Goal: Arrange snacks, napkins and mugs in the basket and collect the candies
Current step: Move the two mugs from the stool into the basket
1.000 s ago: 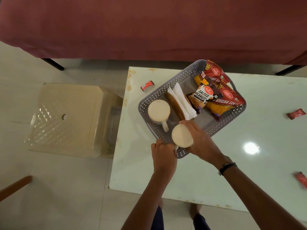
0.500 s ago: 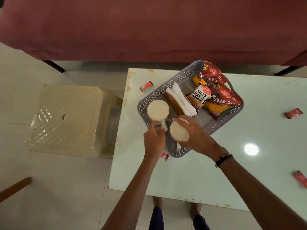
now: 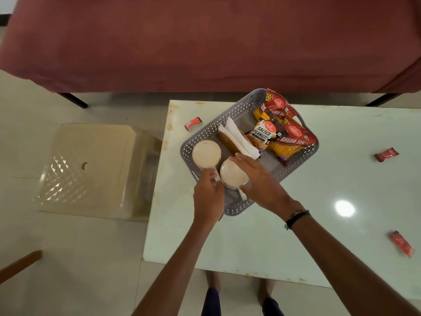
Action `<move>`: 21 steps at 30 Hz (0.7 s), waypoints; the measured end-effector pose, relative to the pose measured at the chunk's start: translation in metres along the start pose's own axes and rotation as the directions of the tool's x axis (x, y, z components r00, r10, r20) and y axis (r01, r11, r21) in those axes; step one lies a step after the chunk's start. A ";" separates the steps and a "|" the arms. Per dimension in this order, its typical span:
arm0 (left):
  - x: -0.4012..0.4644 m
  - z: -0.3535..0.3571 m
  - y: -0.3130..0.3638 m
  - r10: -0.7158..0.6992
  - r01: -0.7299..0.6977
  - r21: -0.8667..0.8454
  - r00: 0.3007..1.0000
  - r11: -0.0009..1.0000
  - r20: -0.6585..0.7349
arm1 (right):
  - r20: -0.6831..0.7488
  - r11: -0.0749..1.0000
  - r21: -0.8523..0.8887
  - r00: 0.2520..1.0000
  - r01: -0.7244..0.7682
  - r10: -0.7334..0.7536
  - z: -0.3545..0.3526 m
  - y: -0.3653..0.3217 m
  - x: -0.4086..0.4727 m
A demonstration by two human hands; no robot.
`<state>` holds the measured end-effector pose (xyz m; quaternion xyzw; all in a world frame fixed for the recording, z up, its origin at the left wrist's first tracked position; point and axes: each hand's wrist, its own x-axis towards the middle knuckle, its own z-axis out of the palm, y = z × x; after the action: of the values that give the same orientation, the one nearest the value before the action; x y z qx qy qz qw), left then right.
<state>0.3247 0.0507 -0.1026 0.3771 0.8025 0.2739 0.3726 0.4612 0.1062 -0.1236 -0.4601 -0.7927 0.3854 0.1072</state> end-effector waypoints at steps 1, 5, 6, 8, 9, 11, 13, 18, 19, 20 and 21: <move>-0.003 0.001 0.004 0.016 -0.016 0.009 1.000 1.000 -0.025 | -0.010 0.999 0.030 1.000 -0.010 0.011 -0.003 0.002 -0.004; -0.020 0.008 0.018 0.061 -0.062 -0.015 0.995 0.998 -0.079 | -0.062 0.987 0.150 0.996 -0.061 0.071 -0.022 0.008 -0.026; -0.025 0.011 0.022 0.067 -0.070 -0.030 0.995 0.997 -0.079 | -0.077 0.988 0.143 0.994 -0.064 0.075 -0.027 0.010 -0.034; -0.036 0.018 0.031 0.072 -0.076 -0.046 0.995 0.996 -0.074 | -0.103 0.993 0.106 0.993 -0.054 0.065 -0.035 0.018 -0.049; -0.041 0.022 0.035 0.064 -0.068 -0.059 0.995 0.996 -0.073 | -0.108 0.994 0.100 0.992 -0.053 0.064 -0.038 0.022 -0.056; -0.050 0.027 0.040 0.036 -0.044 -0.116 0.997 0.992 -0.067 | -0.121 0.994 0.095 0.990 -0.056 0.067 -0.048 0.031 -0.065; -0.055 0.029 0.041 0.008 -0.019 -0.150 0.997 0.988 -0.074 | -0.157 0.996 0.070 0.986 -0.051 0.062 -0.064 0.040 -0.065; -0.046 0.014 0.027 -0.048 0.023 -0.113 0.973 0.993 -0.225 | -0.281 0.975 0.075 0.934 -0.209 0.222 -0.111 0.063 -0.024; -0.040 0.010 0.022 -0.091 0.062 -0.124 0.965 0.990 -0.246 | -0.285 0.966 0.078 0.923 -0.247 0.259 -0.118 0.067 -0.014; -0.033 0.006 0.018 -0.148 0.114 -0.144 0.956 0.983 -0.255 | -0.282 0.951 0.097 0.908 -0.295 0.311 -0.124 0.071 -0.003; -0.027 0.002 0.013 -0.204 0.165 -0.165 0.945 0.972 -0.255 | -0.271 0.929 0.129 0.889 -0.347 0.369 -0.129 0.074 0.007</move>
<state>0.3435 0.0370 -0.0840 0.2319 0.8562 0.3425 0.3094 0.5732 0.1986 -0.0898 -0.6454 -0.6543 0.3569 0.1671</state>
